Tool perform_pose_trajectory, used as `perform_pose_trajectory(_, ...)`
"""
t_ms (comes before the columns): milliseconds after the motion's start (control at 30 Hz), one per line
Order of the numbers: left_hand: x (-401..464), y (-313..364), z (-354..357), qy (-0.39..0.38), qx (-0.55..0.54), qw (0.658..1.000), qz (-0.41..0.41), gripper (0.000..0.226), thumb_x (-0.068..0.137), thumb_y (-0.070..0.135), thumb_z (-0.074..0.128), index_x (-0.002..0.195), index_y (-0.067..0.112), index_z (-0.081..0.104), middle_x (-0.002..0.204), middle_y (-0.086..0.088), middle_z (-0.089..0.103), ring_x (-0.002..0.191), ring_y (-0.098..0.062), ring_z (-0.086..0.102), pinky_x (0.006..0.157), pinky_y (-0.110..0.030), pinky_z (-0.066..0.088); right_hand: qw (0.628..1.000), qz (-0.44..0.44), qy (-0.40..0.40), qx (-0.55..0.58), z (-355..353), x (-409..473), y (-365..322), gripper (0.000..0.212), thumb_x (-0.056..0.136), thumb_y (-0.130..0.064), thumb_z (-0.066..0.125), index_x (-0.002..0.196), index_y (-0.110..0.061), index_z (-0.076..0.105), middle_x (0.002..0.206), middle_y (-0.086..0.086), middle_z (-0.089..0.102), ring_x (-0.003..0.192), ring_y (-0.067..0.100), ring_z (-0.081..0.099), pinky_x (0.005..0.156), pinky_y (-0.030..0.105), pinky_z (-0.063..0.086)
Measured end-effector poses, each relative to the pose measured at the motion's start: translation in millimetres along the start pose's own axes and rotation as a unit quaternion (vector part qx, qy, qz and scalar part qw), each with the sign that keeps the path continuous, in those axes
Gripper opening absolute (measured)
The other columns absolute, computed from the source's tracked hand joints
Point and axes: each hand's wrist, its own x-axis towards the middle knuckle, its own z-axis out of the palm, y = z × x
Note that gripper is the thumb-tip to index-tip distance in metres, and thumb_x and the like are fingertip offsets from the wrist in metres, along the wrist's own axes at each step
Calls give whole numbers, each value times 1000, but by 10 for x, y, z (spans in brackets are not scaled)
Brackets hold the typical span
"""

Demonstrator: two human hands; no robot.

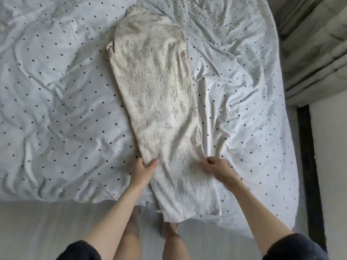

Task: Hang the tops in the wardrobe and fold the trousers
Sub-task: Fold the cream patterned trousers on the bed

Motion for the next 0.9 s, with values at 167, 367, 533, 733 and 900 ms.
perform_pose_trajectory(167,-383,-550,54,-61,-15,998,-23,9,93,16,58,100,11,58,96,2,63,100,-19,60,72,-21,48,999,31,-14,36,183,-259,404,38,86,-24,66,84,13,54,73,8,48,67,19,45,62,31,35)
perform_pose_trajectory(367,-528,-1033,52,-122,-45,991,-29,9,92,11,57,98,16,61,100,-3,67,94,-19,63,85,-35,50,991,49,74,102,377,-624,905,34,86,-16,64,64,-9,40,62,5,34,57,16,32,47,20,24)
perform_pose_trajectory(533,-666,-1244,113,-155,-40,986,-37,7,92,18,59,88,13,63,82,5,65,76,-9,59,74,-25,44,983,80,88,140,515,-848,1144,18,87,-13,64,79,3,61,75,10,57,69,21,55,63,29,48)
perform_pose_trajectory(733,-883,-1240,-10,-136,-62,988,-41,9,92,10,54,84,10,58,92,-8,60,87,-19,56,77,-29,44,977,93,90,169,611,-1179,1077,12,88,-17,64,85,-6,60,71,5,64,59,15,63,61,28,46)
perform_pose_trajectory(900,-1149,-1257,-344,-133,-97,985,-47,4,92,8,55,92,9,59,87,-4,65,78,-14,62,69,-24,48,983,95,53,145,756,-1555,907,9,88,-19,64,87,-11,59,72,1,61,59,12,59,57,25,37)
